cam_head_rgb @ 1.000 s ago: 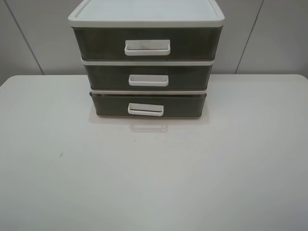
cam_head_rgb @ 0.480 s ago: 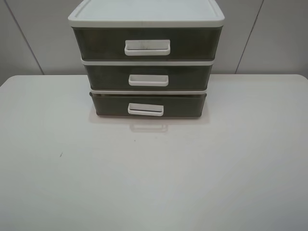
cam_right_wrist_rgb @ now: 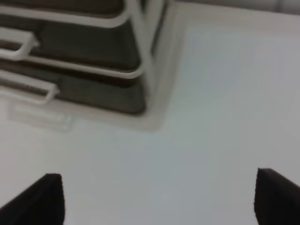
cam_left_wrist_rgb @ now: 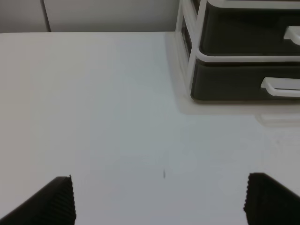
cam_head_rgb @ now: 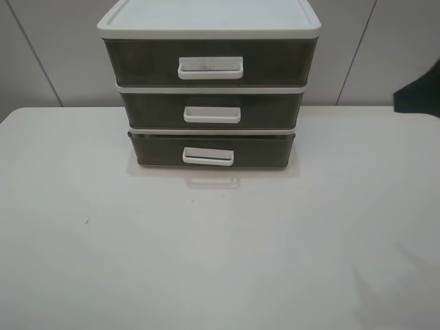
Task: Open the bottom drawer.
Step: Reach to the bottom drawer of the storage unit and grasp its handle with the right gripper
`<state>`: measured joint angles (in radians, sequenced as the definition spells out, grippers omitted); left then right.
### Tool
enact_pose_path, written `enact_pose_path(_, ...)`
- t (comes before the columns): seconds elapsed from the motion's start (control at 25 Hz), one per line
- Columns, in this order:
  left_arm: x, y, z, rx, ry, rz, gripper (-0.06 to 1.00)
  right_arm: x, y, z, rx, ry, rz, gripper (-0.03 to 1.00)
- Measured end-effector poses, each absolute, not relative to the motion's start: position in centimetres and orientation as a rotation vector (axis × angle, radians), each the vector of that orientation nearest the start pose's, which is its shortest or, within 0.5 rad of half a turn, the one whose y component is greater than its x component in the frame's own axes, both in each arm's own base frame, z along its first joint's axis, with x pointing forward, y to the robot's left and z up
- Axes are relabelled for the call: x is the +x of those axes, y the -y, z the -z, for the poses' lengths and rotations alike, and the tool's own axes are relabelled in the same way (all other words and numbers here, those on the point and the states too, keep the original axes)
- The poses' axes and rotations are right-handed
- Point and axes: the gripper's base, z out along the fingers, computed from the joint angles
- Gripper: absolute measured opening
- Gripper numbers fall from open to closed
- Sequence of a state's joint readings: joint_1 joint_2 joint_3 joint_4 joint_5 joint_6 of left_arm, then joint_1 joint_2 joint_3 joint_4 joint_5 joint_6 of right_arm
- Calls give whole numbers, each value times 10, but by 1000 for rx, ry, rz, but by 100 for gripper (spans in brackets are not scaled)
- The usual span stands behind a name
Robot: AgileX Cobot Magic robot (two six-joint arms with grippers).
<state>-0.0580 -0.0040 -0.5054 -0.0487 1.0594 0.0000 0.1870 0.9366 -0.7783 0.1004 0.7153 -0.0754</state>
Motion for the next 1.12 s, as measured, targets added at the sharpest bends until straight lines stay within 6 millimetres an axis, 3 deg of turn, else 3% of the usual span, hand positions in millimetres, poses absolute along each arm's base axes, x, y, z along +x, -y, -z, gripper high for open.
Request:
enact_pose_path(0.12, -6, 4, -279, 61, -2033, 95, 74, 202, -83, -299, -486, -2304, -210, 80)
enact_pose_path(0.24, -6, 4, -279, 61, -2033, 95, 74, 213, -123, -286, -680, -2204, -231, 80)
enact_pose_path(0.48, -6, 4, -279, 61, -2033, 95, 74, 221, -171, -256, -1064, -2024, -119, 80)
enact_pose_path(0.76, -6, 4, -279, 61, -2033, 95, 74, 238, -193, -209, -1545, -1788, 162, 80)
enact_pose_path(0.96, -6, 4, -279, 61, -2033, 95, 74, 247, -206, -164, -1752, -1718, 183, 80)
enact_pose_path(1.12, -6, 4, -279, 61, -2033, 95, 74, 249, -210, -140, -1886, -1650, 201, 80)
